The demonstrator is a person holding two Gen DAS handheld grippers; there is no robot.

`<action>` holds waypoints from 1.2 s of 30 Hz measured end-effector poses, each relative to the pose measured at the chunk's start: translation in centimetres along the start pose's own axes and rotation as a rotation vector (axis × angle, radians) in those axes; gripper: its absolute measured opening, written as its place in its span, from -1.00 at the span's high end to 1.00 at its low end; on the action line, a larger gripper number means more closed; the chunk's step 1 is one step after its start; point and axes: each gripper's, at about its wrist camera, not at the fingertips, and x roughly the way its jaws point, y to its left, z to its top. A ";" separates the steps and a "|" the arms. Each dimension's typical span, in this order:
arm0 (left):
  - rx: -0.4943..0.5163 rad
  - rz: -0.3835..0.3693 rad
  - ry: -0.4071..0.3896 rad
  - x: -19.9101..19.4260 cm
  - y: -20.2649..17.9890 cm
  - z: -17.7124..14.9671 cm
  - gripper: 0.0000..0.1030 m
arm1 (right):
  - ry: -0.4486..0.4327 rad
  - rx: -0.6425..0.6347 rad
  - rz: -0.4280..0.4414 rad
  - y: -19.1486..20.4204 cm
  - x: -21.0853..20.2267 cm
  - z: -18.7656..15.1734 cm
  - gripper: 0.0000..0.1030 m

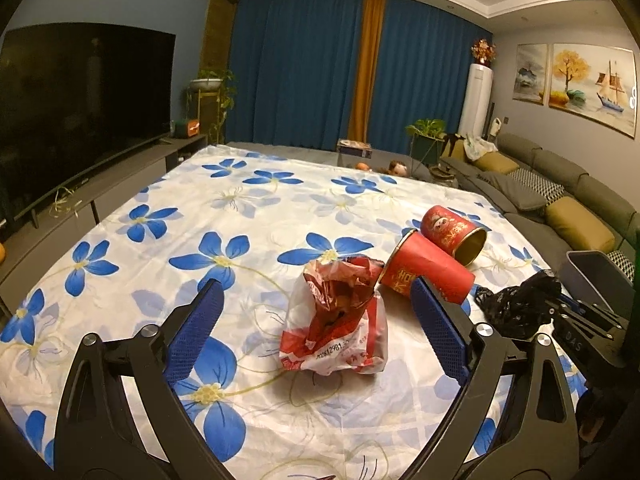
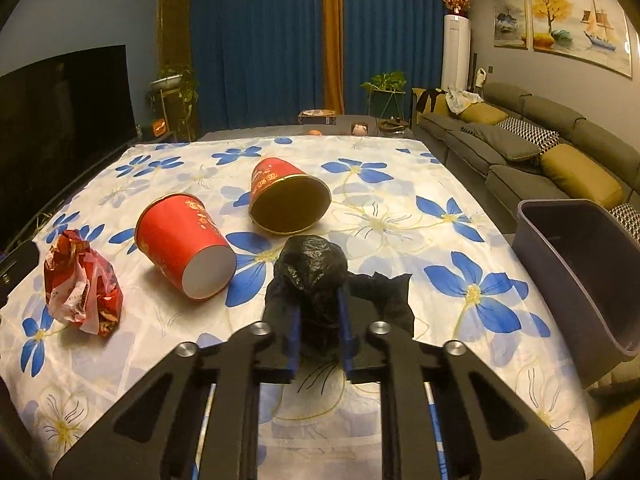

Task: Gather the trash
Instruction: 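Grasp a crumpled red wrapper with the left tool while the right tool grasps a black bag, then lift the red wrapper and black bag and carry them over the grey bin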

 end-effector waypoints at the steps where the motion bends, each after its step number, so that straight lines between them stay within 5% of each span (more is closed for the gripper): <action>1: 0.004 0.000 0.001 0.2 0.0 0.0 -0.74 | -0.007 -0.001 -0.001 0.0 -0.2 0.0 0.76; 9: -0.005 -0.032 0.089 2.5 0.4 -0.4 -0.21 | -0.053 0.012 0.002 -0.3 -1.1 0.1 0.79; 17: -0.028 -0.087 0.169 4.1 0.7 -0.7 0.57 | -0.074 -0.014 0.001 0.2 -1.7 0.0 0.80; 25: -0.018 -0.097 0.146 3.3 0.4 -0.8 0.81 | -0.069 -0.016 0.015 0.3 -1.7 0.0 0.85; 36: 0.008 -0.080 0.054 -1.7 -0.9 0.0 0.82 | -0.132 -0.006 0.052 -0.3 -5.7 0.2 0.87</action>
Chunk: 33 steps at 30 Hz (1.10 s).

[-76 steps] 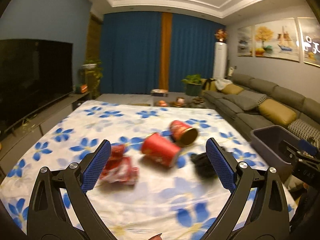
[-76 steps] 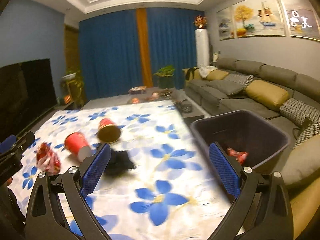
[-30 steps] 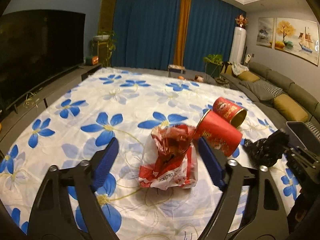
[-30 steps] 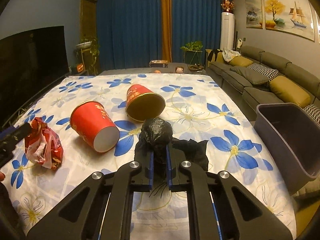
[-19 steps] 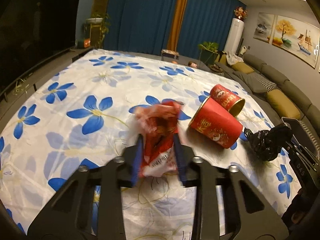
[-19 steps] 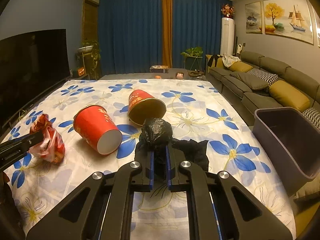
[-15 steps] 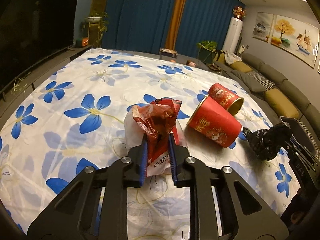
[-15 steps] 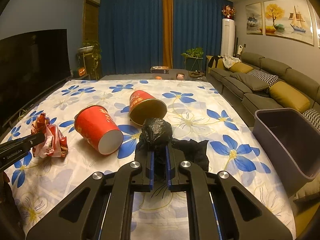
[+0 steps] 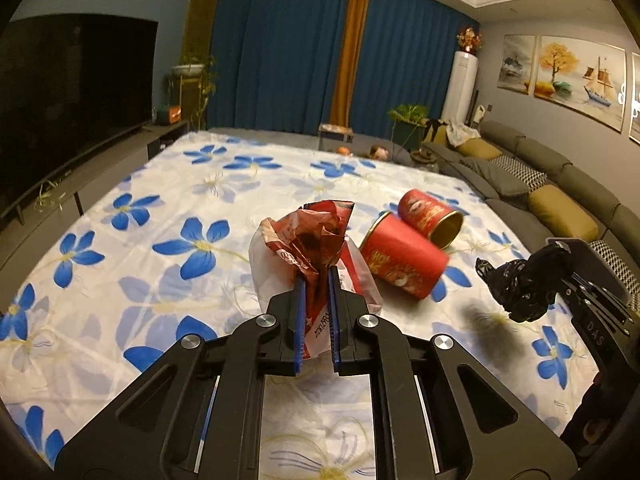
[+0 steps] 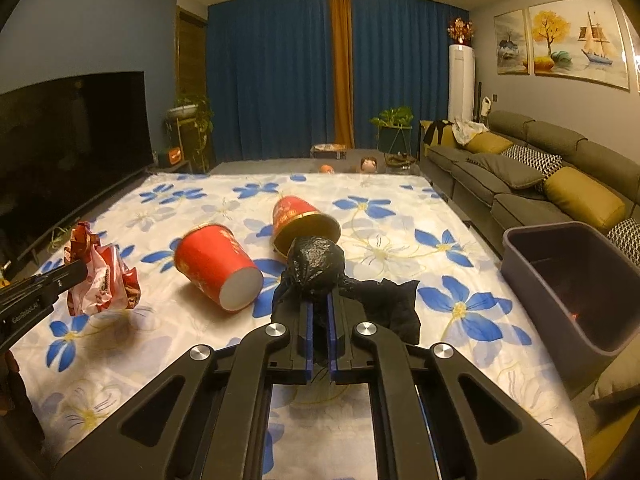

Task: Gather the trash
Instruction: 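Lift the red wrapper and black bag and carry them over the grey bin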

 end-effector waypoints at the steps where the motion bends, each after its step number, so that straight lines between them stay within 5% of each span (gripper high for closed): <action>1: 0.000 -0.003 -0.005 -0.3 -0.1 0.1 0.82 | -0.006 0.000 0.004 0.0 -0.5 0.1 0.87; 14: 0.073 -0.050 -0.088 -4.9 -4.4 0.4 0.82 | -0.070 -0.004 0.051 -1.0 -6.2 0.5 0.87; 33: 0.164 -0.154 -0.119 -7.2 -11.6 -0.1 0.82 | -0.098 0.015 0.013 -4.7 -10.0 -0.1 0.87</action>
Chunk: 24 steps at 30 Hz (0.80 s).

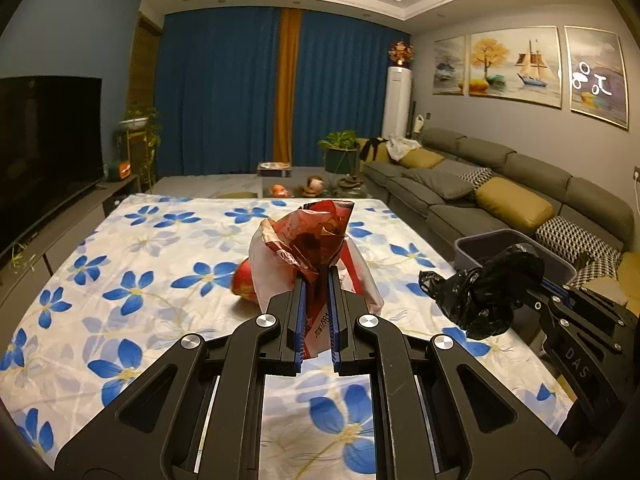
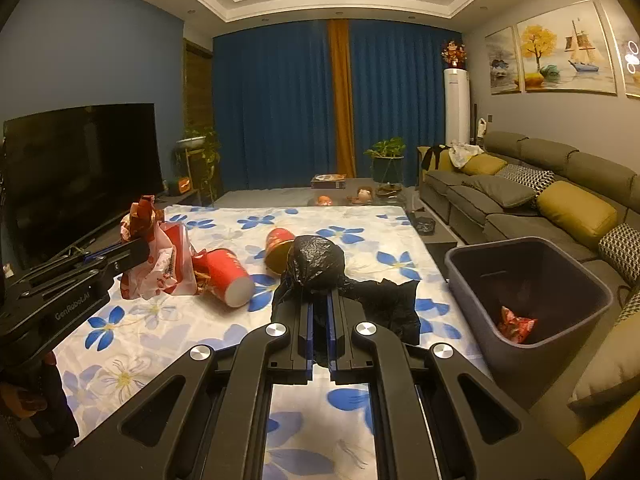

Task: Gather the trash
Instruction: 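Lift the red wrapper and black bag and carry them over the grey bin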

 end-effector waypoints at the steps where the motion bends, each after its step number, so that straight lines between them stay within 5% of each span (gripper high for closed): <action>1: 0.003 -0.005 -0.001 0.1 -0.3 0.0 0.82 | -0.002 0.002 -0.003 -0.3 -0.1 0.1 0.87; 24: 0.136 -0.198 -0.047 4.1 -12.9 2.7 0.82 | -0.074 0.086 -0.257 -12.0 -2.1 1.7 0.87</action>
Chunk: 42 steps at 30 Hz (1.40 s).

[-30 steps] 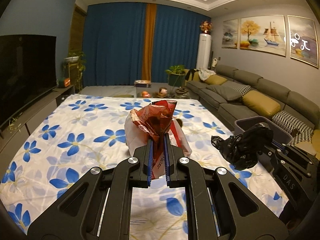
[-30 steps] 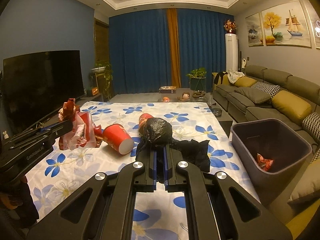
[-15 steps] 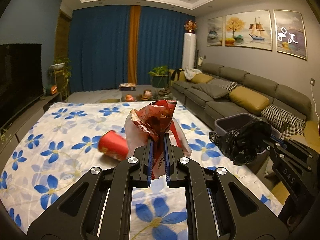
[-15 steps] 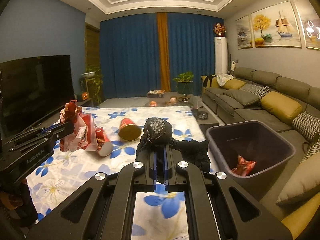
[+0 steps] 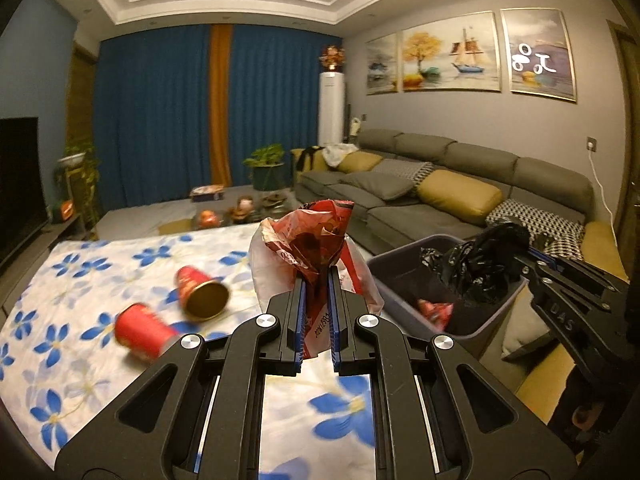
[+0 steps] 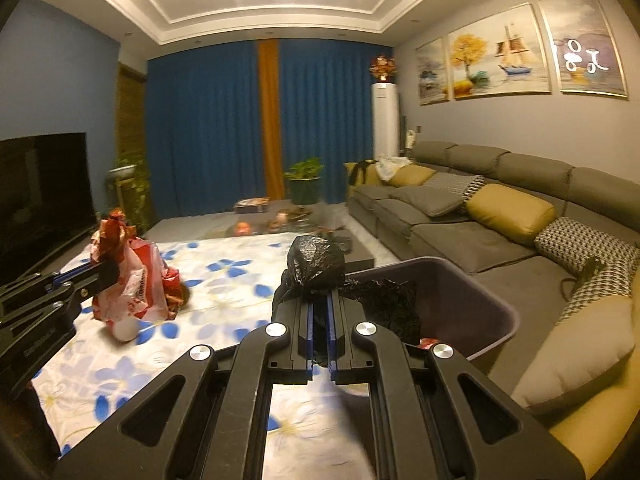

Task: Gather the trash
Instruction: 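Lift the red wrapper and black bag and carry them over the grey bin, then open both tools to drop the wrapper and black bag into the bin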

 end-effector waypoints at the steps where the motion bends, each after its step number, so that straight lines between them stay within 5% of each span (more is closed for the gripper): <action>1: 0.005 -0.011 -0.003 0.5 -0.6 0.2 0.82 | 0.000 0.006 -0.013 -0.6 0.2 0.1 0.87; 17: 0.048 -0.133 0.020 7.6 -7.9 1.1 0.82 | 0.002 0.062 -0.111 -6.1 3.0 1.0 0.87; 42: 0.035 -0.219 0.071 13.6 -9.5 1.0 0.81 | 0.055 0.127 -0.134 -7.1 6.3 1.0 0.87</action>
